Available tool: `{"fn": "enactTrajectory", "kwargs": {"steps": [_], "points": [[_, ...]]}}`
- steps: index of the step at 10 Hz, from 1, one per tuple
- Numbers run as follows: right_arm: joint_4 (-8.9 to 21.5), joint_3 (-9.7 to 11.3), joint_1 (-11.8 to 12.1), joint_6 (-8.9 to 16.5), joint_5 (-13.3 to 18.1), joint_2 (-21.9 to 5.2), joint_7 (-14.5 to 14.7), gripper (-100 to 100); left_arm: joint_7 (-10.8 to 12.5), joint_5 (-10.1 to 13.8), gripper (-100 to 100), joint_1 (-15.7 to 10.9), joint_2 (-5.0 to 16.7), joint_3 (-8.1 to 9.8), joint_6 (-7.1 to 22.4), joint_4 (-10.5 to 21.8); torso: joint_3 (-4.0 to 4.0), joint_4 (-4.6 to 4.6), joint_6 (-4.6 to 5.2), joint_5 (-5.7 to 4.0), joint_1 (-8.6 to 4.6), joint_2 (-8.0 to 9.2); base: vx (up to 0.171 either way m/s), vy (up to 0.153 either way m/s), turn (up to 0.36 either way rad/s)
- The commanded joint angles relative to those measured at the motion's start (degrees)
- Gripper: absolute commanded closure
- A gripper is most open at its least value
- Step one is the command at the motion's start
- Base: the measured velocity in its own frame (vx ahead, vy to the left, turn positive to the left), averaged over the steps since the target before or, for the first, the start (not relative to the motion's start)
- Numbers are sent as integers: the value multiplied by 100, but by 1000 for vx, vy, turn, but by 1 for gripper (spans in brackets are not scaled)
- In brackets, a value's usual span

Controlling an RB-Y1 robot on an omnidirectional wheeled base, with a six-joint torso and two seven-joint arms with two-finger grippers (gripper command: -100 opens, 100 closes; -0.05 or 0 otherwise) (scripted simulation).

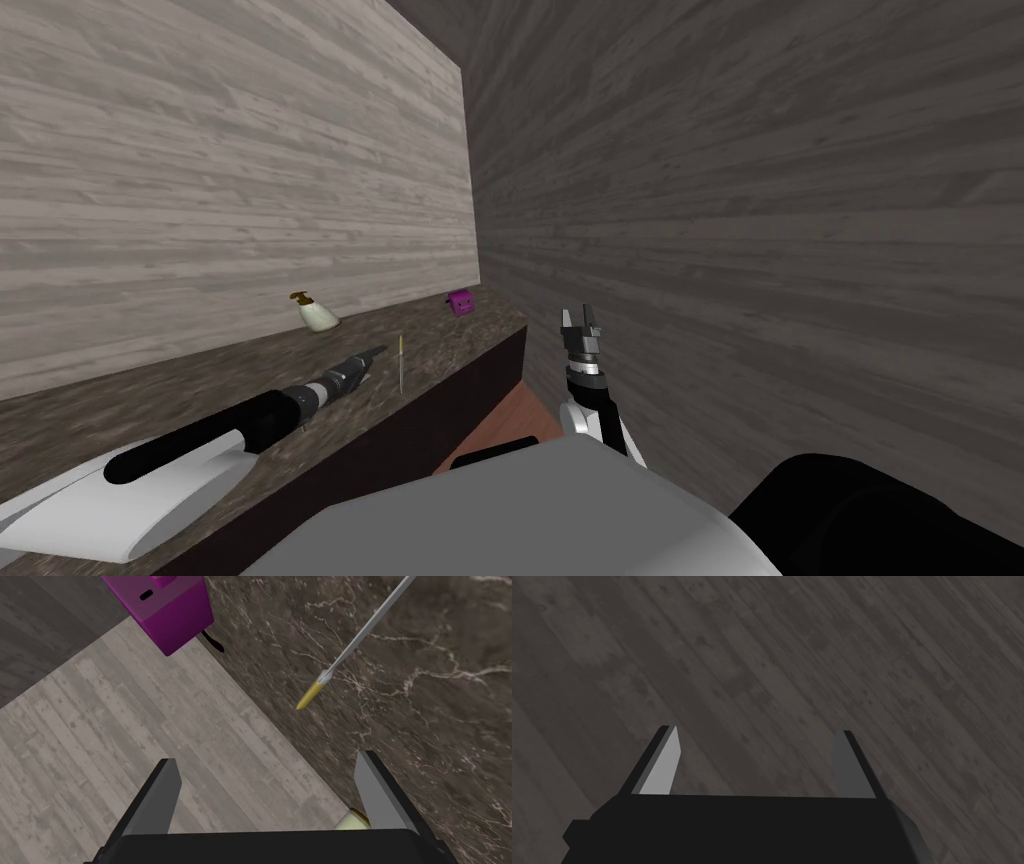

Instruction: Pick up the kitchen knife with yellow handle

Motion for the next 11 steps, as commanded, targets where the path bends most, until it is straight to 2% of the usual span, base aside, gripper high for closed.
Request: {"fn": "enactTrajectory", "kwargs": {"steps": [1,2,3,4,5,6,7,9,10,11], "points": [[0,0,0,0,0,0,0,0,-10,121,-100,-5,210,-36,168,59,0,0,0,0,0,0,-1,9,-111],[0,-1,1,0,0,0,0,0,-16,350,-100,-52,432,-121,378,170,1,0,-6,1,2,1,0,7,-239],[0,0,0,0,0,0,0,0,-16,350,-100,-52,489,-121,416,170,0,0,0,1,1,-1,1,12,-124],[0,-1,1,0,0,0,0,0,-20,573,-100,-101,697,-217,650,283,0,0,-7,1,3,0,2,9,-257],[0,0,0,0,0,0,0,0,-20,573,-100,-101,758,-217,650,283,-1,0,0,1,3,-1,0,15,-115],[0,-1,1,0,0,0,0,0,-21,787,-100,-151,975,-324,868,398,0,0,-7,1,4,-1,2,14,-175],[0,0,1,0,0,0,0,0,-21,787,-100,-151,1016,-324,868,398,-1,0,-3,1,4,-1,3,15,-156],[0,0,0,0,0,0,0,0,-14,1166,-100,-255,1398,-566,1249,630,-2,-1,-1,1,5,-3,3,23,-347],[0,0,0,0,0,0,0,0,-14,1191,-100,-255,1492,-566,1254,630,-2,-1,-1,2,8,-3,2,35,-88],[0,-1,2,0,0,-1,0,0,-8,1378,-100,-308,1695,-697,1421,744,-1,0,-10,3,11,-2,2,31,-164]]}}
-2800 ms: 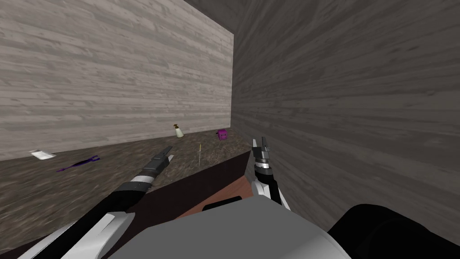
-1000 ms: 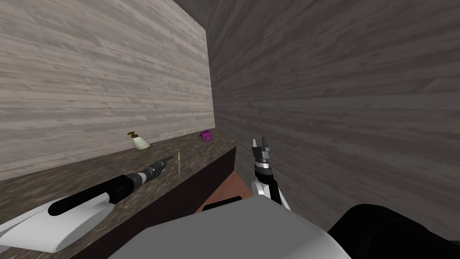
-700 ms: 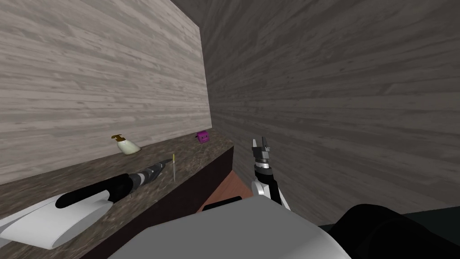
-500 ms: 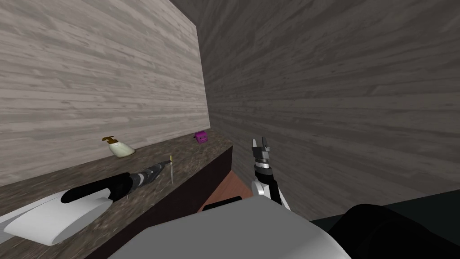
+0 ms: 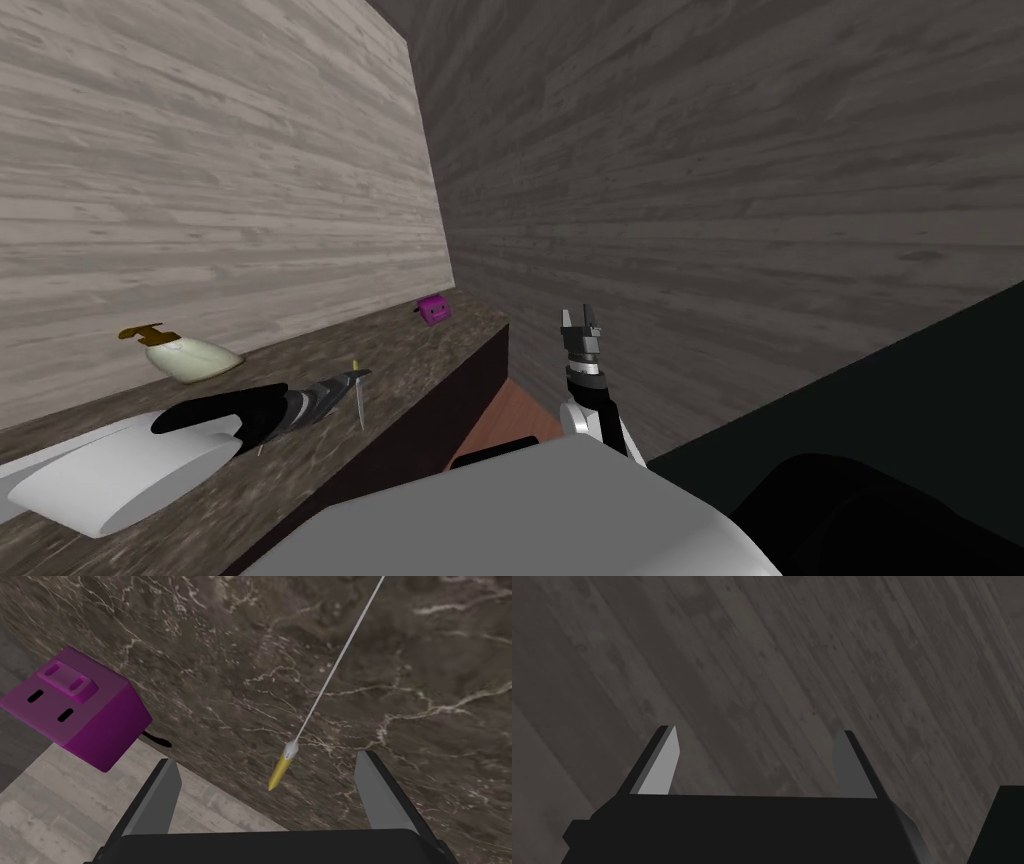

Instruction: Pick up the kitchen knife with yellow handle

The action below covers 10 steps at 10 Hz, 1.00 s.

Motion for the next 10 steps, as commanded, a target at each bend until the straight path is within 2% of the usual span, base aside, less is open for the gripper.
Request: {"fn": "enactTrajectory", "kwargs": {"steps": [1,5,10], "points": [[0,0,0,0,0,0,0,0,13,272,-100,-90,286,-209,253,174,0,0,0,0,0,0,5,40,-371],[0,-1,1,0,0,0,0,0,61,858,-100,-289,910,-762,694,590,-3,-1,-3,3,12,-5,6,62,-292],[0,-1,1,0,0,0,0,0,125,1298,-100,-476,1286,-1327,933,967,-2,-1,-5,3,6,-5,0,57,-205]]}}
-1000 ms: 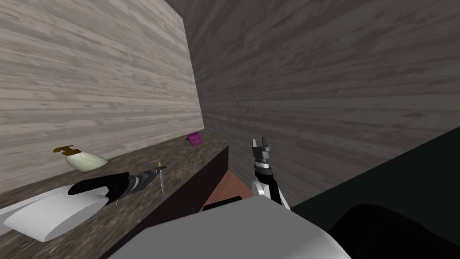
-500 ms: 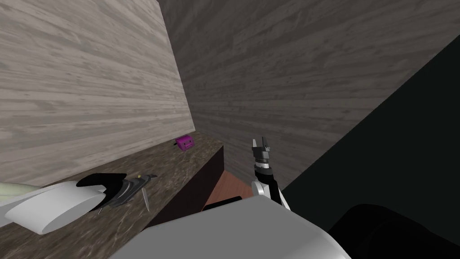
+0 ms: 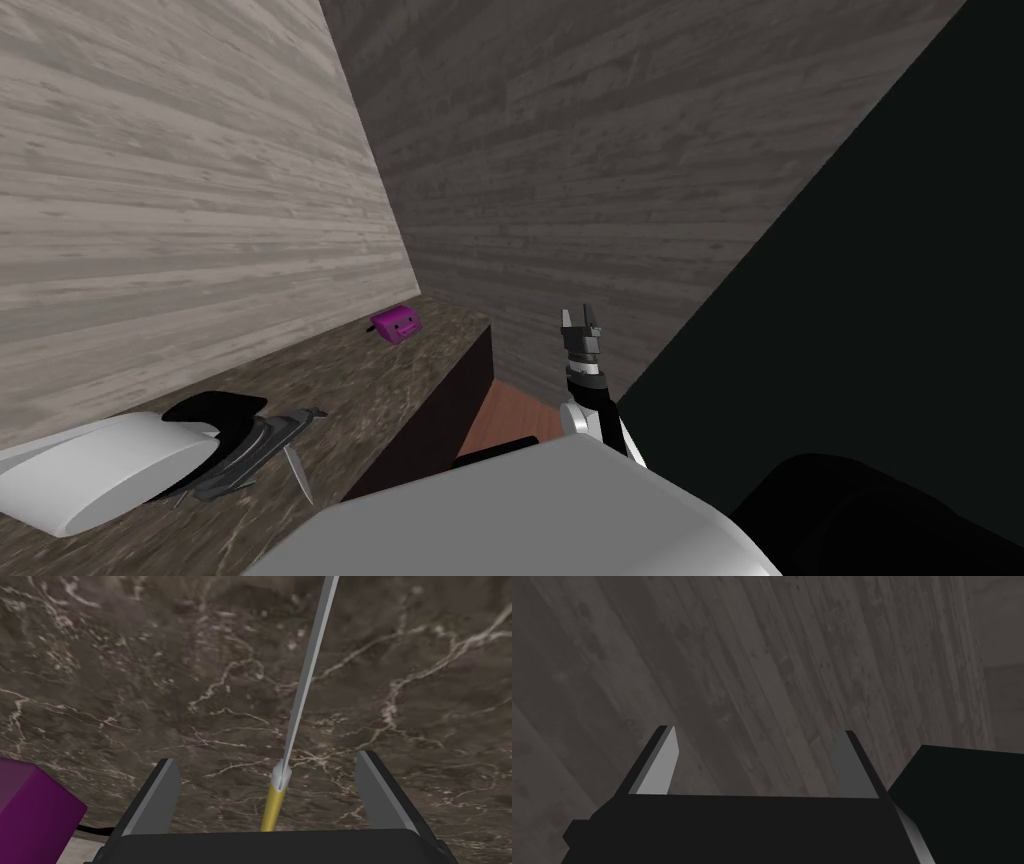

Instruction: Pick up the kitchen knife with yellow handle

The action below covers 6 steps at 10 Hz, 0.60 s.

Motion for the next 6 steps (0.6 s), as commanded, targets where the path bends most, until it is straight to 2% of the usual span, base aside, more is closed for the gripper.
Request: {"fn": "enactTrajectory", "kwargs": {"steps": [1,2,3,4,6], "points": [[0,0,0,0,0,0,0,0,6,146,-100,-80,90,-202,52,135,0,0,0,0,0,0,-6,58,-195],[0,0,0,0,0,0,0,0,2,72,-100,-86,32,-138,45,87,1,0,1,1,4,1,-4,31,-44],[0,0,1,0,0,0,0,0,4,79,0,-97,34,-155,59,97,1,1,-4,0,-5,2,0,6,7],[0,0,1,0,0,0,0,0,-282,307,-100,-76,-81,-40,22,383,1,1,-3,-3,-14,2,78,-51,179],[0,0,2,0,0,1,0,0,-600,307,-100,-76,-81,-40,22,399,-16,-6,-3,-9,-42,-28,71,-52,58]]}}
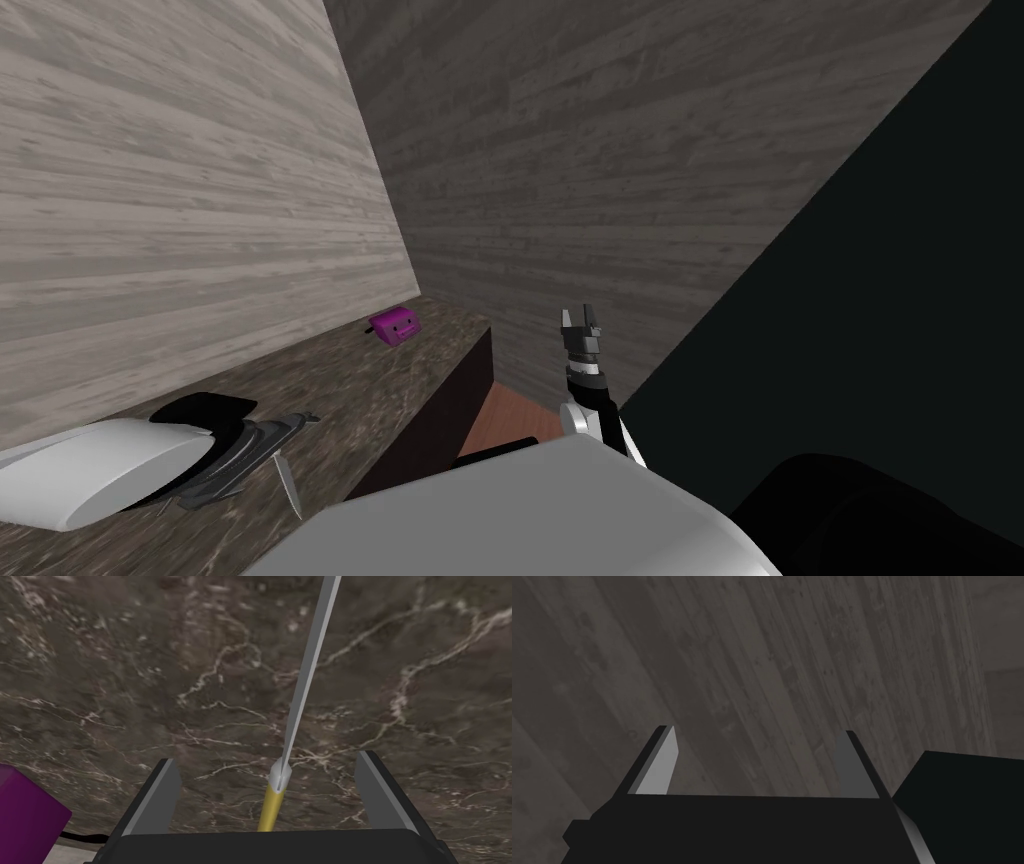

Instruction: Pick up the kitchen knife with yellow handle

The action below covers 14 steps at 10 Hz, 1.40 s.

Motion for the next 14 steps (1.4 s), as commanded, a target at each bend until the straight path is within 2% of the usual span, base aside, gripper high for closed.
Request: {"fn": "enactTrajectory", "kwargs": {"steps": [1,4,5,8,9,12,13,14], "points": [[0,0,0,0,0,0,0,0,-286,230,-100,34,-115,122,-45,286,0,0,0,0,0,0,91,-53,165],[0,0,0,0,0,0,0,0,-734,230,-100,34,-115,122,-45,302,-2,-1,1,0,1,-2,52,-35,30],[0,0,0,0,0,0,0,0,-913,459,-100,53,-230,234,-80,583,7,3,-1,3,12,13,70,-35,180],[0,0,0,0,0,0,0,0,-1345,459,-100,53,-230,234,-80,604,1,0,1,0,1,2,45,-38,31],[0,0,-1,0,0,0,0,0,-1540,688,-100,72,-346,347,-115,886,8,3,0,2,10,15,69,-48,151],[0,0,0,0,0,0,0,0,-1956,688,-100,72,-346,347,-115,906,2,1,1,0,1,4,43,-39,42],[0,0,-1,0,0,0,0,0,-2155,917,-100,91,-461,459,-150,1192,8,3,1,2,11,14,79,-52,217],[0,-1,1,0,0,0,0,0,-2316,917,-100,91,-461,459,-150,1209,1,1,-7,2,1,-1,77,-79,111]]}}
